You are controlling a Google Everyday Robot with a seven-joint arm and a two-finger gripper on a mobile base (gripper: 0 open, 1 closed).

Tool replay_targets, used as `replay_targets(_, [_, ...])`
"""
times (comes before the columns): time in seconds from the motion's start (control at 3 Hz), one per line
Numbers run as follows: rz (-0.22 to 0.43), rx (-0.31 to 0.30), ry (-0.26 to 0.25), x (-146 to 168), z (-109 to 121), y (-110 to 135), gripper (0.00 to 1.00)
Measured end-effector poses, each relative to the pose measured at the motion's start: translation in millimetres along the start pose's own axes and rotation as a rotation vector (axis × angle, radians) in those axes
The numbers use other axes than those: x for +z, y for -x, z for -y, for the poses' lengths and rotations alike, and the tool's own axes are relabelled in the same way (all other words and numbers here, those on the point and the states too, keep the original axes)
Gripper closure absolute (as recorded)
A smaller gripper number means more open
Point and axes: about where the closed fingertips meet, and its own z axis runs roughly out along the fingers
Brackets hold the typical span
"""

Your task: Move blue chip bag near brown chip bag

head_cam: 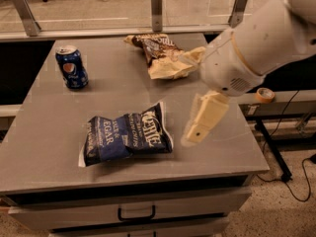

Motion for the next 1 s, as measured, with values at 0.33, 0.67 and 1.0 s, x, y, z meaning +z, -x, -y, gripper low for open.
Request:
replay_targets(0.33, [0.000, -0.007, -0.007, -1, 0, 4, 0.00])
replay_targets(0.67, [-0.001, -0.006, -0.007, -1, 0, 4, 0.00])
replay_targets(1.0, [0.070, -0.001, 0.012, 31, 3, 28, 0.00])
